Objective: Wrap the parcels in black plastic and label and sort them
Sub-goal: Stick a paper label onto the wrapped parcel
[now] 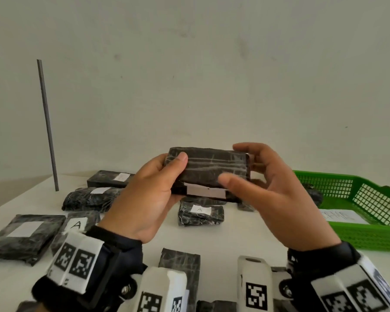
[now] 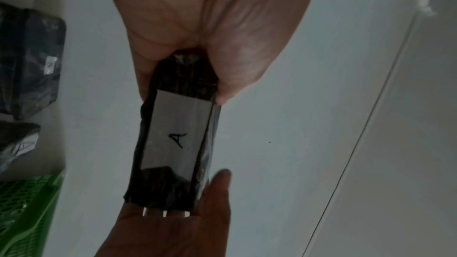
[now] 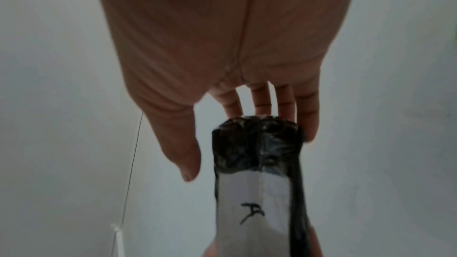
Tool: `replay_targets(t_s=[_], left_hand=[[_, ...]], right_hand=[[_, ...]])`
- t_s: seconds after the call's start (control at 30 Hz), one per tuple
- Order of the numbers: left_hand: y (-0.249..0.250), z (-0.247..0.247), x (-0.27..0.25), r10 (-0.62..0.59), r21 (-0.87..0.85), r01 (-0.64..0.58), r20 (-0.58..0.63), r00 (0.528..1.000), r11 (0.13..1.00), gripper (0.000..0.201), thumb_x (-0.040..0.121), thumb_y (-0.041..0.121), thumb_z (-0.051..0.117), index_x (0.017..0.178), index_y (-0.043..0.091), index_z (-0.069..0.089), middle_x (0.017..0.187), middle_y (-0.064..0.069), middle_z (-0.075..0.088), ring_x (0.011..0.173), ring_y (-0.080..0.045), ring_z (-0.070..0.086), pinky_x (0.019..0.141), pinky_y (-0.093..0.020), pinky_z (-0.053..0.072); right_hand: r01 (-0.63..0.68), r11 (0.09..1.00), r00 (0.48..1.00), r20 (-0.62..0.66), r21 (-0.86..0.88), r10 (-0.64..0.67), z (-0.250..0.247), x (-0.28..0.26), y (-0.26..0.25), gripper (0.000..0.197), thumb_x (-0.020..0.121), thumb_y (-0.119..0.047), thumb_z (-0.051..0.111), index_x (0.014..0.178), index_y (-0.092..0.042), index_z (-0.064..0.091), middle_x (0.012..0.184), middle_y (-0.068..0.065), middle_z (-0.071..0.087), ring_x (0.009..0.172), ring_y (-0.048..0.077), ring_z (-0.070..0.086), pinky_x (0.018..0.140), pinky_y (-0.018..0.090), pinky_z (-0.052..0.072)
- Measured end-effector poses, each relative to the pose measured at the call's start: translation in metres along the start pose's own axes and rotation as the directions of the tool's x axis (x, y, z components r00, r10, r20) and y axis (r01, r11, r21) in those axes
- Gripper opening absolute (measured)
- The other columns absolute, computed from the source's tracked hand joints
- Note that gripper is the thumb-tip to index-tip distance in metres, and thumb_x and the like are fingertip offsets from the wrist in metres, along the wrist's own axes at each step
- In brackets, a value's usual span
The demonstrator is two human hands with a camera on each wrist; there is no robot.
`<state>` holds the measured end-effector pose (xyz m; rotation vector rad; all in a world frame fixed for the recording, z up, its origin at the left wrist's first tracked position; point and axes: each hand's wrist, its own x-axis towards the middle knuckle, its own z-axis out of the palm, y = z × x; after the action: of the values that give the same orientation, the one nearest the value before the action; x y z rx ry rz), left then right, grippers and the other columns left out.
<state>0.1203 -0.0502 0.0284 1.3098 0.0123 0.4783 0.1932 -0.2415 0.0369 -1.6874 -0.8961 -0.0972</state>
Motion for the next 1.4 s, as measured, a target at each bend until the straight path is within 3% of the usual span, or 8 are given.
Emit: replay_targets(t_s=[0.13, 0.23, 0.43, 0.57, 0.73, 0.87, 1.1, 1.4], left_hand=[[-0.001, 0.002, -0.001, -0.012, -0.073, 0.015, 0.036, 0.999, 0.997, 0.039, 0.104, 0.032, 0.046, 0.125, 0.009, 0.070, 0.121, -0.009, 0.076, 0.117, -0.020, 0.071, 0.102, -0.036, 0.056], [-0.007, 0.003, -0.002, 0.044, 0.238, -0.037, -0.023, 0.999, 0.971, 0.032, 0.111, 0.036, 0.041, 0.123, 0.030, 0.070, 0.116, 0.008, 0.077, 0.115, -0.008, 0.070, 0.111, -0.042, 0.048], [0.000, 0.002, -0.007, 0.045, 0.263, -0.078, 0.128, 0.991, 0.962, 0.047, 0.092, 0.061, 0.058, 0.132, 0.038, 0.064, 0.130, 0.017, 0.067, 0.126, -0.003, 0.062, 0.106, -0.039, 0.053], [0.004, 0.002, -0.012, 0.015, 0.216, -0.054, 0.179, 0.984, 0.975, 0.080, 0.061, 0.072, 0.074, 0.123, 0.022, 0.066, 0.119, -0.003, 0.074, 0.116, -0.016, 0.070, 0.096, -0.035, 0.055], [0.010, 0.004, -0.016, 0.030, 0.188, -0.085, 0.279, 0.960, 0.979, 0.043, 0.073, 0.069, 0.054, 0.104, 0.049, 0.077, 0.107, 0.014, 0.077, 0.104, -0.005, 0.072, 0.099, -0.037, 0.053], [0.007, 0.002, -0.015, 0.006, 0.177, -0.061, 0.296, 0.955, 0.982, 0.058, 0.070, 0.071, 0.068, 0.116, 0.038, 0.074, 0.121, 0.001, 0.075, 0.120, -0.014, 0.067, 0.112, -0.045, 0.049], [-0.002, -0.001, -0.012, -0.029, 0.197, -0.013, 0.208, 0.978, 0.980, 0.081, 0.061, 0.061, 0.072, 0.124, 0.012, 0.064, 0.116, -0.008, 0.074, 0.113, -0.018, 0.071, 0.108, -0.044, 0.052], [0.000, -0.001, -0.010, -0.014, 0.176, -0.052, 0.359, 0.933, 0.983, 0.045, 0.062, 0.060, 0.083, 0.101, 0.038, 0.080, 0.102, 0.008, 0.079, 0.105, -0.006, 0.073, 0.087, -0.020, 0.057]], right_hand=[[-0.032, 0.972, 0.989, 0.145, 0.231, -0.001, 0.000, -0.002, -0.007, 0.054, 0.089, -0.060, 0.065, 0.136, -0.037, 0.054, 0.128, -0.006, 0.073, 0.124, 0.013, 0.068, 0.107, 0.039, 0.052], [-0.001, 0.966, 0.991, 0.130, 0.258, -0.034, 0.006, -0.003, -0.007, 0.052, 0.091, -0.058, 0.064, 0.137, -0.038, 0.049, 0.129, -0.007, 0.071, 0.122, 0.016, 0.069, 0.109, 0.045, 0.052], [0.068, 0.913, 0.998, -0.033, 0.401, -0.060, 0.023, 0.002, -0.009, 0.043, 0.089, -0.039, 0.068, 0.129, -0.022, 0.062, 0.115, 0.003, 0.076, 0.107, 0.021, 0.075, 0.093, 0.038, 0.059], [-0.023, 0.935, 0.976, 0.210, 0.355, -0.055, 0.028, -0.002, -0.014, 0.037, 0.096, -0.044, 0.055, 0.131, -0.033, 0.060, 0.121, 0.007, 0.075, 0.120, 0.021, 0.069, 0.110, 0.047, 0.048], [-0.038, 0.932, 0.951, 0.299, 0.361, -0.078, 0.027, 0.003, -0.011, 0.031, 0.093, -0.036, 0.051, 0.121, -0.040, 0.063, 0.124, 0.005, 0.070, 0.120, 0.028, 0.065, 0.115, 0.060, 0.042], [0.056, 0.946, 0.961, 0.241, 0.320, -0.138, 0.020, -0.004, -0.006, 0.028, 0.101, -0.038, 0.044, 0.116, -0.044, 0.067, 0.122, -0.002, 0.069, 0.116, 0.019, 0.065, 0.111, 0.058, 0.046], [0.030, 0.924, 0.973, 0.202, 0.380, -0.115, 0.022, -0.002, -0.008, 0.025, 0.098, -0.024, 0.054, 0.119, -0.018, 0.066, 0.107, 0.006, 0.075, 0.102, 0.023, 0.070, 0.096, 0.042, 0.055], [0.046, 0.922, 0.980, 0.161, 0.385, -0.116, 0.020, -0.002, -0.009, 0.039, 0.093, -0.042, 0.057, 0.118, -0.018, 0.073, 0.110, 0.019, 0.075, 0.109, 0.044, 0.068, 0.097, 0.059, 0.054]])
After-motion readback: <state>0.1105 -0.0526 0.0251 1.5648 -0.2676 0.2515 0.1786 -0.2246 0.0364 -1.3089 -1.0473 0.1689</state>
